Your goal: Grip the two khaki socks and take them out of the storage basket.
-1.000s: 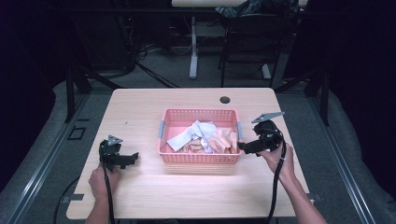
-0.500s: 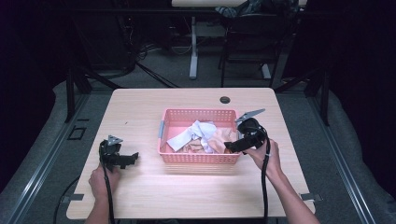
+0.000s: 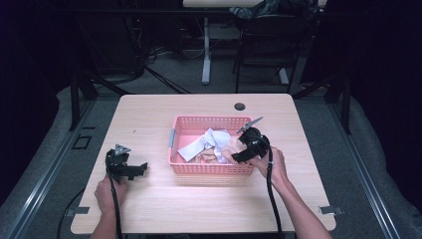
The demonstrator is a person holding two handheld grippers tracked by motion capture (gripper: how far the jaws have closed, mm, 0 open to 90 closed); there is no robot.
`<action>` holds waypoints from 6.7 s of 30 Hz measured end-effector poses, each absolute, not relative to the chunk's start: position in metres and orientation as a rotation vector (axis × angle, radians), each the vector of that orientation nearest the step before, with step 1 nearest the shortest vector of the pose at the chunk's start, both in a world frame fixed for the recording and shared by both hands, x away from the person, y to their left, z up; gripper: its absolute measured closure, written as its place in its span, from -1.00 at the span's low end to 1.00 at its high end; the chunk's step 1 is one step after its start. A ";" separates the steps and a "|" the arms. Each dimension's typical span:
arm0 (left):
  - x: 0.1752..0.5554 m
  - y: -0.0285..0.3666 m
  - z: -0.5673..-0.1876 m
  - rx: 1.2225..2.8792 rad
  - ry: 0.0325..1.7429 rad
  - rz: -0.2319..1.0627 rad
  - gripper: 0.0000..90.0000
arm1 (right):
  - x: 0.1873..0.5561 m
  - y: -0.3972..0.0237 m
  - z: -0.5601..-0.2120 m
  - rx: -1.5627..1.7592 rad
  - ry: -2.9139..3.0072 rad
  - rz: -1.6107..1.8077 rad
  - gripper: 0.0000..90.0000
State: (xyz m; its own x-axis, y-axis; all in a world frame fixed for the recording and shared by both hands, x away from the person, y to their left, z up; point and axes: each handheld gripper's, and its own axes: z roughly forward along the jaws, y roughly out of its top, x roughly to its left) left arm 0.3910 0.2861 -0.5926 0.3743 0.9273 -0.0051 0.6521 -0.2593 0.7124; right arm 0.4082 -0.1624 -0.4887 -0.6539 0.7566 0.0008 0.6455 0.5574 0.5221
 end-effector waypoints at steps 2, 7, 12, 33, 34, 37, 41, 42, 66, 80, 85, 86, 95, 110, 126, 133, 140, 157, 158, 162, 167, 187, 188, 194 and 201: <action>0.391 0.286 -0.593 2.006 1.358 0.562 -1.00 | 0.410 -0.161 -0.491 1.184 2.572 0.703 -0.24; 0.391 0.286 -0.593 2.007 1.357 0.563 -1.00 | 0.413 -0.160 -0.494 1.196 2.587 0.656 0.29; 0.391 0.286 -0.593 2.007 1.357 0.562 -1.00 | 0.414 -0.158 -0.498 1.218 2.573 0.675 0.58; 0.391 0.286 -0.593 2.007 1.357 0.563 -1.00 | 0.414 -0.160 -0.482 1.221 2.571 0.715 0.47; 0.391 0.286 -0.593 2.007 1.357 0.562 -1.00 | 0.414 -0.159 -0.482 1.217 2.573 0.723 0.50; 0.391 0.286 -0.593 2.007 1.357 0.562 -1.00 | 0.414 -0.156 -0.483 1.205 2.583 0.714 0.57; 0.391 0.286 -0.593 2.007 1.357 0.562 -1.00 | 0.415 -0.152 -0.487 1.200 2.600 0.678 0.66; 0.391 0.286 -0.593 2.007 1.357 0.562 -1.00 | 0.415 -0.152 -0.487 1.200 2.600 0.678 0.66; 0.391 0.286 -0.593 2.007 1.357 0.562 -1.00 | 0.416 -0.162 -0.464 1.240 2.594 0.762 0.83; 0.391 0.286 -0.593 2.007 1.358 0.562 -1.00 | 0.416 -0.168 -0.431 1.236 2.564 0.838 0.84; 0.391 0.286 -0.593 2.007 1.357 0.562 -1.00 | 0.417 -0.172 -0.417 1.232 2.537 0.868 0.84; 0.391 0.286 -0.593 2.007 1.357 0.562 -1.00 | 0.417 -0.173 -0.414 1.229 2.528 0.877 0.84; 0.391 0.286 -0.593 2.007 1.357 0.562 -1.00 | 0.418 -0.179 -0.390 1.212 2.490 0.901 0.84; 0.391 0.286 -0.593 2.007 1.357 0.562 -1.00 | 0.418 -0.215 -0.368 1.270 2.394 0.898 0.84; 0.391 0.286 -0.593 2.007 1.357 0.562 -1.00 | 0.407 -0.275 -0.369 1.389 2.285 0.865 0.84; 0.391 0.286 -0.593 2.007 1.357 0.562 -1.00 | 0.403 -0.305 -0.387 1.483 2.236 0.856 0.84; 0.391 0.286 -0.593 2.007 1.357 0.563 -1.00 | 0.403 -0.324 -0.420 1.572 2.203 0.804 0.84; 0.391 0.286 -0.593 2.007 1.358 0.564 -1.00 | 0.411 -0.322 -0.495 1.691 2.264 0.702 0.84; 0.391 0.286 -0.593 2.006 1.358 0.562 -1.00 | 0.412 -0.321 -0.498 1.702 2.259 0.711 0.84; 0.391 0.286 -0.593 2.006 1.358 0.562 -1.00 | 0.414 -0.322 -0.504 1.708 2.263 0.666 0.81; 0.391 0.286 -0.593 2.006 1.358 0.562 -1.00 | 0.411 -0.322 -0.501 1.689 2.238 0.694 0.34; 0.391 0.286 -0.592 2.012 1.358 0.562 -1.00 | 0.401 -0.309 -0.475 1.564 2.278 0.726 -0.78; 0.391 0.286 -0.592 2.012 1.358 0.562 -1.00 | 0.401 -0.308 -0.474 1.562 2.280 0.729 -0.82; 0.391 0.286 -0.592 2.011 1.357 0.562 -1.00 | 0.401 -0.305 -0.467 1.563 2.292 0.731 -0.94; 0.391 0.286 -0.592 2.012 1.357 0.562 -1.00 | 0.399 -0.295 -0.452 1.522 2.307 0.765 -0.96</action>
State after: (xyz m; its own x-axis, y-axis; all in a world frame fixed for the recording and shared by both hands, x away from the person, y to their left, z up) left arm 0.3910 0.2862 -0.5924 0.3757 0.9267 -0.0030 0.6534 -0.2626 0.7100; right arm 0.3994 -0.2952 -0.4517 -0.4096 0.9102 0.0604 0.7661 0.3073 0.5646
